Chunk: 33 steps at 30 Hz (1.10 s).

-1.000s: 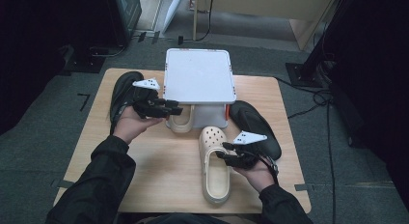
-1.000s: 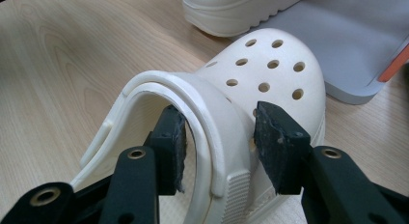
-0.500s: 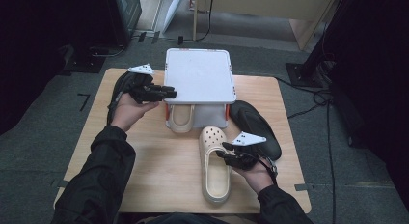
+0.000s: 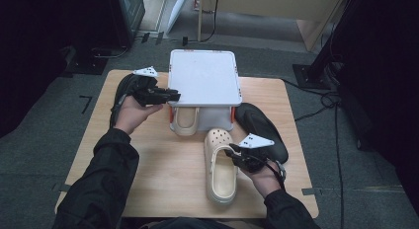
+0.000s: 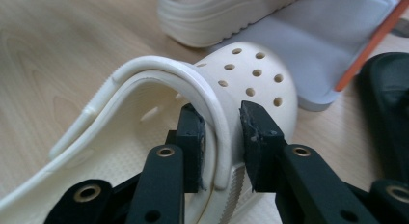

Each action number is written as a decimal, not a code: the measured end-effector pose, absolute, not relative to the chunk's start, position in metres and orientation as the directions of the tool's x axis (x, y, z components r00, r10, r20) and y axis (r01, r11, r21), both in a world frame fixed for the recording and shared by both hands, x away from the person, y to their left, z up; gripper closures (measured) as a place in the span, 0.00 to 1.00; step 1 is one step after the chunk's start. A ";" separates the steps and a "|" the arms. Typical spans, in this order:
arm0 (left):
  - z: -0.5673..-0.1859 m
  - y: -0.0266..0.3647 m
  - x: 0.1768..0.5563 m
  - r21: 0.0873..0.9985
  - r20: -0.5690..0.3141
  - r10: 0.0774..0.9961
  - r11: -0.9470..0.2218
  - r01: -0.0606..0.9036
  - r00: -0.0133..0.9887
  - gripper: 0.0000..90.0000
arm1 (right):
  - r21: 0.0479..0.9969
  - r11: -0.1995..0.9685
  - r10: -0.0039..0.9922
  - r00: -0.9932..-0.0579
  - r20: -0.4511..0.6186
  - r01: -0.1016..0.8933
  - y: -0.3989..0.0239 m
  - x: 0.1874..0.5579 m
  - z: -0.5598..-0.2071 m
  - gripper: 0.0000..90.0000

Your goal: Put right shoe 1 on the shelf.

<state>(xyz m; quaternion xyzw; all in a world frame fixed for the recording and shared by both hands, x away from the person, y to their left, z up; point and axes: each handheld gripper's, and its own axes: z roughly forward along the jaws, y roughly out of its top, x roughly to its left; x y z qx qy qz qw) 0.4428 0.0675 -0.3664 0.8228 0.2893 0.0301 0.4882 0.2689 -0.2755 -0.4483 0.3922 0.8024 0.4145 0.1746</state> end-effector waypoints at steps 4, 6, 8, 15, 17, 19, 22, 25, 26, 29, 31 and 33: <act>-0.367 0.068 0.444 0.819 -0.244 0.503 -0.350 0.454 0.829 0.82 | 0.818 0.301 0.798 -0.599 0.065 0.490 -0.283 0.271 -0.444 0.84; -0.367 0.068 0.444 0.819 -0.243 0.504 -0.351 0.454 0.829 0.82 | 0.822 0.287 0.802 -0.592 0.074 0.492 -0.286 0.272 -0.442 0.84; -0.367 0.068 0.443 0.820 -0.242 0.506 -0.350 0.453 0.828 0.82 | 0.828 0.282 0.806 -0.588 0.069 0.484 -0.286 0.272 -0.440 0.84; -0.367 0.068 0.443 0.819 -0.244 0.507 -0.350 0.455 0.827 0.82 | 0.865 0.244 0.826 -0.561 0.051 0.439 -0.290 0.275 -0.427 0.84; -0.367 0.068 0.443 0.818 -0.245 0.508 -0.349 0.457 0.826 0.82 | 0.870 0.241 0.829 -0.558 0.045 0.429 -0.288 0.278 -0.424 0.84; -0.367 0.068 0.443 0.819 -0.245 0.507 -0.348 0.457 0.826 0.82 | 0.873 0.249 0.829 -0.558 0.031 0.419 -0.285 0.283 -0.423 0.84; -0.367 0.068 0.443 0.818 -0.246 0.507 -0.349 0.458 0.826 0.82 | 0.873 0.260 0.830 -0.558 0.017 0.413 -0.279 0.289 -0.420 0.84; -0.366 0.068 0.443 0.817 -0.248 0.507 -0.348 0.459 0.826 0.82 | 0.871 0.278 0.825 -0.565 0.000 0.405 -0.271 0.298 -0.420 0.84; -0.367 0.068 0.443 0.817 -0.248 0.507 -0.348 0.459 0.825 0.82 | 0.868 0.287 0.824 -0.566 -0.009 0.404 -0.269 0.301 -0.420 0.84; -0.367 0.068 0.443 0.817 -0.249 0.508 -0.347 0.461 0.825 0.82 | 0.861 0.305 0.828 -0.560 -0.028 0.408 -0.265 0.311 -0.422 0.84; -0.367 0.068 0.443 0.817 -0.251 0.508 -0.346 0.462 0.824 0.82 | 0.857 0.317 0.830 -0.556 -0.044 0.405 -0.264 0.319 -0.424 0.84; -0.366 0.068 0.443 0.817 -0.250 0.509 -0.346 0.461 0.824 0.82 | 0.853 0.323 0.833 -0.552 -0.049 0.411 -0.262 0.327 -0.427 0.84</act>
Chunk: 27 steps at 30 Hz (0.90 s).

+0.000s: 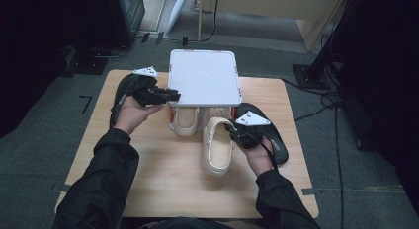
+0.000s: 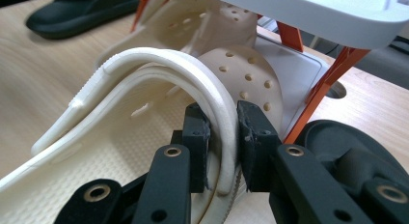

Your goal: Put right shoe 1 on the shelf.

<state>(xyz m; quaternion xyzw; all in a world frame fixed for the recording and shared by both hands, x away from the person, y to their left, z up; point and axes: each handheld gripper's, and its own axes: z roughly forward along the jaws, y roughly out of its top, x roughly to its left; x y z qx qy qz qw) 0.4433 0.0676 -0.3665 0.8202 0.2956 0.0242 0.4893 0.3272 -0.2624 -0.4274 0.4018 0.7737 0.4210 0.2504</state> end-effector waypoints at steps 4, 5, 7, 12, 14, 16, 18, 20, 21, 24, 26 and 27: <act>-0.366 0.067 0.443 0.817 -0.247 0.511 -0.347 0.460 0.824 0.82 | 0.846 0.340 0.838 -0.540 -0.075 0.411 -0.258 0.340 -0.432 0.84; -0.366 0.067 0.443 0.817 -0.246 0.511 -0.347 0.460 0.824 0.82 | 0.844 0.343 0.840 -0.536 -0.081 0.411 -0.257 0.342 -0.433 0.84; -0.366 0.067 0.443 0.818 -0.245 0.511 -0.348 0.459 0.824 0.82 | 0.843 0.347 0.844 -0.528 -0.089 0.412 -0.255 0.346 -0.436 0.83; -0.366 0.068 0.443 0.817 -0.245 0.512 -0.347 0.460 0.823 0.81 | 0.828 0.368 0.832 -0.548 -0.090 0.423 -0.248 0.352 -0.444 0.81; -0.366 0.068 0.443 0.817 -0.246 0.512 -0.347 0.460 0.823 0.81 | 0.824 0.378 0.827 -0.554 -0.095 0.421 -0.246 0.351 -0.445 0.78; -0.366 0.068 0.443 0.817 -0.245 0.512 -0.348 0.460 0.823 0.82 | 0.824 0.371 0.824 -0.561 -0.080 0.427 -0.245 0.351 -0.446 0.75; -0.366 0.068 0.443 0.817 -0.246 0.512 -0.348 0.460 0.823 0.82 | 0.828 0.359 0.816 -0.575 -0.053 0.432 -0.245 0.350 -0.446 0.69; -0.366 0.068 0.442 0.817 -0.244 0.512 -0.348 0.459 0.824 0.82 | 0.841 0.317 0.817 -0.576 -0.008 0.438 -0.247 0.348 -0.444 0.63; -0.366 0.068 0.442 0.817 -0.244 0.513 -0.348 0.460 0.823 0.82 | 0.848 0.305 0.815 -0.579 0.003 0.434 -0.248 0.347 -0.442 0.63; -0.366 0.067 0.442 0.816 -0.242 0.514 -0.351 0.459 0.823 0.82 | 0.860 0.273 0.812 -0.583 0.035 0.432 -0.253 0.342 -0.435 0.63; -0.366 0.068 0.442 0.816 -0.244 0.514 -0.349 0.460 0.823 0.82 | 0.859 0.263 0.808 -0.587 0.052 0.439 -0.256 0.336 -0.432 0.63; -0.366 0.068 0.442 0.816 -0.247 0.514 -0.348 0.462 0.822 0.82 | 0.857 0.262 0.809 -0.585 0.055 0.443 -0.257 0.332 -0.431 0.63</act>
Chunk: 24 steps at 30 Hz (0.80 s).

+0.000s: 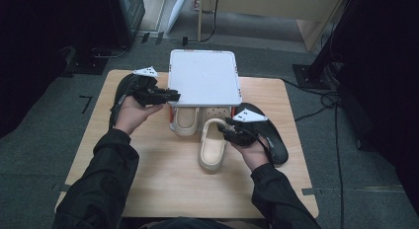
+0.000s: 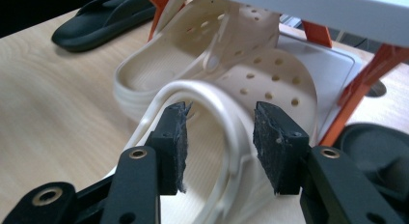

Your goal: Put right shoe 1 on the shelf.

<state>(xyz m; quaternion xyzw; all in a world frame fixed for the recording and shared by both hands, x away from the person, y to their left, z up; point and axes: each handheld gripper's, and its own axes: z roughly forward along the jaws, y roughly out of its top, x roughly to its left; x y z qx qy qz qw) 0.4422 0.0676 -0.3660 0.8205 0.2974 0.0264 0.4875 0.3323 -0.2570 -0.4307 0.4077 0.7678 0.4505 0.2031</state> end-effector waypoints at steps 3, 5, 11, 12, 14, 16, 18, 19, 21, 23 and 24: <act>-0.366 0.068 0.442 0.814 -0.249 0.512 -0.349 0.464 0.822 0.82 | 0.851 0.265 0.806 -0.588 0.062 0.453 -0.263 0.320 -0.427 0.64; -0.366 0.068 0.442 0.813 -0.252 0.513 -0.348 0.466 0.821 0.82 | 0.848 0.264 0.800 -0.596 0.074 0.459 -0.265 0.312 -0.425 0.64; -0.366 0.069 0.443 0.813 -0.254 0.509 -0.348 0.466 0.823 0.82 | 0.836 0.266 0.772 -0.625 0.112 0.479 -0.267 0.288 -0.431 0.70; -0.366 0.069 0.443 0.813 -0.257 0.508 -0.347 0.469 0.822 0.82 | 0.836 0.263 0.764 -0.634 0.125 0.482 -0.266 0.285 -0.432 0.72; -0.366 0.069 0.443 0.812 -0.257 0.509 -0.347 0.469 0.822 0.83 | 0.825 0.276 0.747 -0.650 0.137 0.492 -0.263 0.278 -0.436 0.76; -0.366 0.068 0.443 0.811 -0.252 0.511 -0.352 0.467 0.822 0.83 | 0.815 0.294 0.735 -0.663 0.141 0.500 -0.259 0.272 -0.438 0.78; -0.366 0.068 0.443 0.811 -0.250 0.510 -0.353 0.466 0.823 0.83 | 0.809 0.304 0.724 -0.674 0.147 0.503 -0.255 0.268 -0.441 0.80; -0.366 0.068 0.443 0.811 -0.250 0.510 -0.354 0.465 0.823 0.84 | 0.804 0.311 0.718 -0.680 0.151 0.506 -0.254 0.265 -0.443 0.80; -0.366 0.069 0.444 0.811 -0.255 0.507 -0.352 0.467 0.823 0.84 | 0.799 0.318 0.707 -0.689 0.159 0.510 -0.251 0.260 -0.446 0.81; -0.366 0.070 0.445 0.810 -0.263 0.501 -0.350 0.471 0.824 0.84 | 0.795 0.334 0.696 -0.701 0.154 0.506 -0.247 0.256 -0.450 0.81; -0.366 0.070 0.445 0.810 -0.265 0.500 -0.349 0.472 0.825 0.84 | 0.798 0.337 0.689 -0.708 0.152 0.499 -0.246 0.254 -0.451 0.81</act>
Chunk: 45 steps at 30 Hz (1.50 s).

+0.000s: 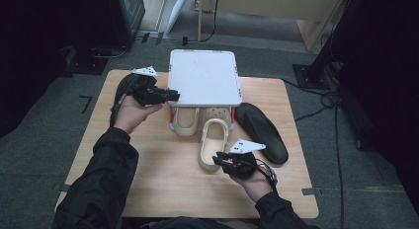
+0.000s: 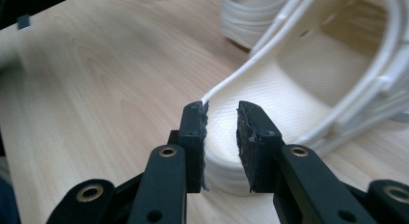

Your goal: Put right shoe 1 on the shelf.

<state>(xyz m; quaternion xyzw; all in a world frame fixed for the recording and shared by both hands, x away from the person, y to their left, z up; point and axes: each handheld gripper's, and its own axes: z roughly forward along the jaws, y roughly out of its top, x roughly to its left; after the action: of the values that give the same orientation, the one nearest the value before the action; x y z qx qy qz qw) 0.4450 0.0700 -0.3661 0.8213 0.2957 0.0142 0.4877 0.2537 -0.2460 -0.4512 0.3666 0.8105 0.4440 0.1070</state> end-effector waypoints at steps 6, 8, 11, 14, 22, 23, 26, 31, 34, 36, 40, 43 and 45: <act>-0.366 0.071 0.446 0.807 -0.277 0.494 -0.346 0.479 0.824 0.84 | 0.797 0.356 0.667 -0.730 0.149 0.488 -0.238 0.245 -0.459 0.86; -0.366 0.071 0.446 0.807 -0.277 0.494 -0.346 0.479 0.824 0.84 | 0.794 0.366 0.656 -0.740 0.150 0.486 -0.235 0.244 -0.461 0.88; -0.366 0.071 0.446 0.808 -0.276 0.494 -0.346 0.477 0.824 0.84 | 0.777 0.383 0.644 -0.748 0.163 0.499 -0.231 0.243 -0.464 0.90; -0.366 0.070 0.446 0.808 -0.270 0.496 -0.350 0.474 0.825 0.84 | 0.751 0.419 0.631 -0.759 0.163 0.510 -0.225 0.243 -0.471 0.91; -0.367 0.071 0.446 0.809 -0.275 0.494 -0.345 0.477 0.825 0.85 | 0.723 0.445 0.639 -0.753 0.156 0.528 -0.221 0.254 -0.484 0.92; -0.367 0.071 0.446 0.809 -0.275 0.494 -0.345 0.476 0.825 0.85 | 0.722 0.446 0.645 -0.749 0.150 0.528 -0.221 0.254 -0.484 0.92; -0.367 0.071 0.446 0.809 -0.277 0.494 -0.344 0.477 0.825 0.85 | 0.718 0.467 0.646 -0.754 0.121 0.516 -0.221 0.254 -0.482 0.93; -0.367 0.071 0.446 0.810 -0.273 0.493 -0.346 0.474 0.826 0.85 | 0.726 0.466 0.656 -0.748 0.101 0.506 -0.224 0.256 -0.479 0.94; -0.367 0.071 0.446 0.810 -0.272 0.491 -0.347 0.472 0.828 0.85 | 0.739 0.450 0.673 -0.734 0.090 0.502 -0.228 0.259 -0.477 0.93; -0.367 0.071 0.446 0.810 -0.274 0.493 -0.345 0.475 0.826 0.85 | 0.742 0.436 0.688 -0.720 0.090 0.509 -0.230 0.263 -0.476 0.93; -0.367 0.071 0.446 0.810 -0.274 0.493 -0.345 0.474 0.826 0.85 | 0.748 0.420 0.708 -0.701 0.084 0.514 -0.234 0.271 -0.476 0.93; -0.367 0.071 0.446 0.809 -0.276 0.493 -0.344 0.476 0.825 0.85 | 0.757 0.409 0.719 -0.691 0.076 0.509 -0.236 0.275 -0.476 0.93; -0.367 0.071 0.446 0.809 -0.276 0.493 -0.344 0.476 0.825 0.85 | 0.769 0.399 0.718 -0.692 0.076 0.499 -0.236 0.277 -0.475 0.93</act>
<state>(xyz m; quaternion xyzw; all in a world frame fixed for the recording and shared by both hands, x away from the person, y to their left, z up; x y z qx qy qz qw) 0.4463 0.0712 -0.3669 0.8197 0.2955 0.0087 0.4906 0.2772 -0.2362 -0.4754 0.3683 0.8255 0.4058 0.1350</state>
